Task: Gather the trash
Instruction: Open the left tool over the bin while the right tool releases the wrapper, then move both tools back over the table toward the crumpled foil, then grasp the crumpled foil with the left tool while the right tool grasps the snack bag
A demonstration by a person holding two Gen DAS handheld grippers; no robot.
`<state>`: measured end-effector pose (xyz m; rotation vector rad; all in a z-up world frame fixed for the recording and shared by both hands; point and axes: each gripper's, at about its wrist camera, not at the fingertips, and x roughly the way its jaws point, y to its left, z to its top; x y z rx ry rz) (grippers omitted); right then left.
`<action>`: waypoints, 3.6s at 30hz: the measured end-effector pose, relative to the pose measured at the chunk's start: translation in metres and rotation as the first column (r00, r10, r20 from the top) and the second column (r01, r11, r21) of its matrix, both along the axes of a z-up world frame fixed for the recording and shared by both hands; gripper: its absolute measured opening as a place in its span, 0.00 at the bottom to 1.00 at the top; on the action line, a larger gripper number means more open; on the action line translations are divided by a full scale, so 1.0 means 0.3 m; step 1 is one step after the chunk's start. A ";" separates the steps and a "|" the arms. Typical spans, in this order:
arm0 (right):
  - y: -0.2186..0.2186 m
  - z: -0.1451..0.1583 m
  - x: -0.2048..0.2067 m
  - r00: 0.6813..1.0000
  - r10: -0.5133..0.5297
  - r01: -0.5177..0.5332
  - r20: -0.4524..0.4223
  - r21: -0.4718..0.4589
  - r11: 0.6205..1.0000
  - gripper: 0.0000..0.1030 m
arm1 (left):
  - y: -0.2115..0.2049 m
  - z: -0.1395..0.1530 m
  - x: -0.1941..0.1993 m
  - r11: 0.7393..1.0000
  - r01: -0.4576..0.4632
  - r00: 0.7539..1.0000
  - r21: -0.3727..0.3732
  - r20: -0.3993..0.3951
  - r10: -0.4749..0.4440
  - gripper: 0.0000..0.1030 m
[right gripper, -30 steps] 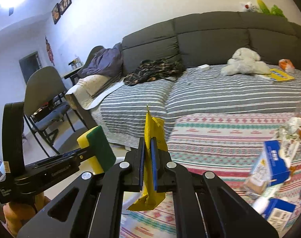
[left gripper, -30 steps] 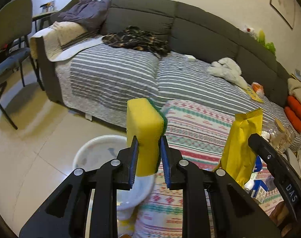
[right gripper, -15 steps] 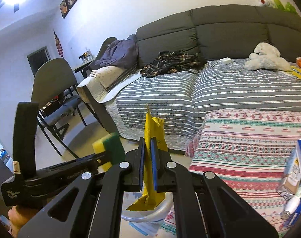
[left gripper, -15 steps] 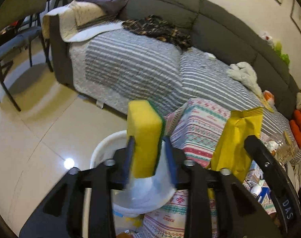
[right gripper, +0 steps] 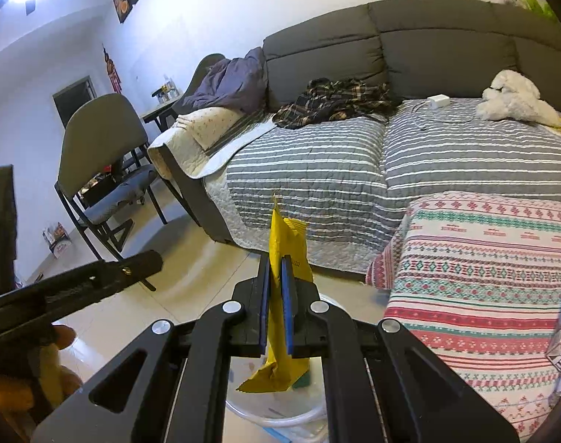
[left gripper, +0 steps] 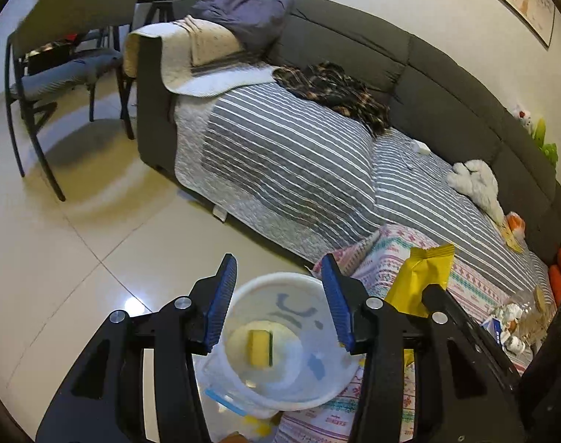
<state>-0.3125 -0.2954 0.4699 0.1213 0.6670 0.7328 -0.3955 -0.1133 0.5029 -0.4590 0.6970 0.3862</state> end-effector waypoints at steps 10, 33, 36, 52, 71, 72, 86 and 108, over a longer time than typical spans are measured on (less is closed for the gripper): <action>0.017 -0.019 0.036 0.998 -0.043 0.043 -0.040 0.008 0.999 0.55 | 0.020 0.025 -0.036 0.997 -0.065 0.998 0.047 0.006 0.064 0.58; -0.256 0.029 0.065 0.929 -0.365 0.370 0.059 -0.114 0.922 0.92 | -0.213 0.046 -0.009 0.963 -0.106 0.994 0.249 0.013 0.106 0.93; -0.306 0.030 0.066 0.912 -0.404 0.410 0.074 -0.137 0.902 0.92 | -0.265 0.044 0.008 0.962 -0.095 0.995 0.255 0.013 0.094 0.93; -0.686 0.030 0.083 0.834 -0.545 0.551 0.089 -0.185 0.814 0.92 | -0.605 -0.007 0.128 0.967 0.036 0.999 0.254 -0.010 -0.035 0.93; -1.044 -0.016 0.067 0.758 -0.650 0.640 0.055 -0.252 0.726 0.92 | -0.945 -0.083 0.225 0.952 0.197 0.980 0.233 -0.036 -0.194 0.93; -1.060 -0.021 0.068 0.755 -0.654 0.642 0.050 -0.257 0.722 0.93 | -0.960 -0.088 0.230 0.950 0.205 0.979 0.234 -0.038 -0.202 0.93; -1.398 -0.019 0.103 0.657 -0.749 0.715 -0.091 -0.240 0.656 0.92 | -1.230 -0.141 0.337 0.842 0.412 0.907 0.349 -0.069 -0.415 0.93; -1.834 0.006 0.163 0.504 -0.841 0.823 -0.196 -0.185 0.536 0.92 | -1.767 -0.297 0.867 0.489 0.825 0.564 0.281 -0.363 -0.742 0.93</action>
